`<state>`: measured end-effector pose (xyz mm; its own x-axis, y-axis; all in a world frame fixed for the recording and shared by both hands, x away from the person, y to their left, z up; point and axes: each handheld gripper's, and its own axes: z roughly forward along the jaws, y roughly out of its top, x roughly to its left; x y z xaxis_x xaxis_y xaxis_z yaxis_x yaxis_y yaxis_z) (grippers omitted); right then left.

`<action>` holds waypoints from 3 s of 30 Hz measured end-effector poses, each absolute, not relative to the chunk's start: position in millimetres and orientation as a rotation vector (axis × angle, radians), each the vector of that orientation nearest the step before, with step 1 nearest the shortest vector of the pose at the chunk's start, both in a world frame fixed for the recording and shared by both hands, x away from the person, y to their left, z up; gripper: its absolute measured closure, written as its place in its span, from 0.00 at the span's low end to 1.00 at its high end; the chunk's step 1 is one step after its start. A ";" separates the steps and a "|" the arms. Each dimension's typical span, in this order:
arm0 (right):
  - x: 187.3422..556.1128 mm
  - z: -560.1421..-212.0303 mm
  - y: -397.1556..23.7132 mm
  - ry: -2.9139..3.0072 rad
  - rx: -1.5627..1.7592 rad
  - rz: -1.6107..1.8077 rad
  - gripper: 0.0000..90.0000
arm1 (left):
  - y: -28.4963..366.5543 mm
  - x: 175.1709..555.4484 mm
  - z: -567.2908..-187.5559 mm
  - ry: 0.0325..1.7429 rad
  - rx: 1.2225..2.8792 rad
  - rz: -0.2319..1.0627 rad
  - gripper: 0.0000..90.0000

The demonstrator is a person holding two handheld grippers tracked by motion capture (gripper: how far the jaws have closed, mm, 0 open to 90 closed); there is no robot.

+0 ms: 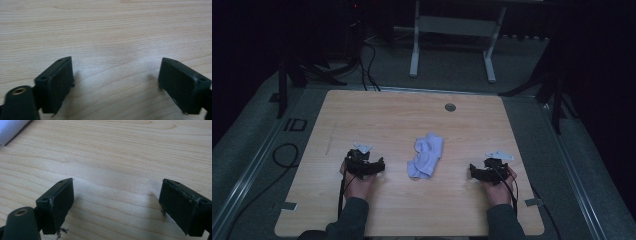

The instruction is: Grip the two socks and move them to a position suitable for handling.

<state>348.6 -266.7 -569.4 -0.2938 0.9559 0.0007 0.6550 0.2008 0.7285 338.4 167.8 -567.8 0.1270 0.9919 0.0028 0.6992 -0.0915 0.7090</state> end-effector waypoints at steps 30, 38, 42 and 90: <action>330.4 -544.2 -239.8 2.160 1.307 0.918 0.71 | 176.3 335.1 -562.5 1.650 1.853 0.671 0.38; 322.0 -535.8 -228.4 2.196 1.230 0.931 0.80 | 178.0 335.1 -561.5 1.650 1.860 0.664 0.42; 318.9 -532.6 -224.0 2.202 1.231 0.956 0.88 | 179.6 335.0 -560.1 1.659 1.860 0.651 0.44; 331.6 -551.6 -123.6 2.498 0.980 0.897 0.99 | 144.3 312.9 -542.9 1.324 1.922 0.437 0.67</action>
<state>331.6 -123.6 -551.6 -0.7175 0.6942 -0.0570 0.4992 0.5695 0.6530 312.9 144.3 -542.9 0.4070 0.9040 -0.1309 0.6489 -0.1853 0.7380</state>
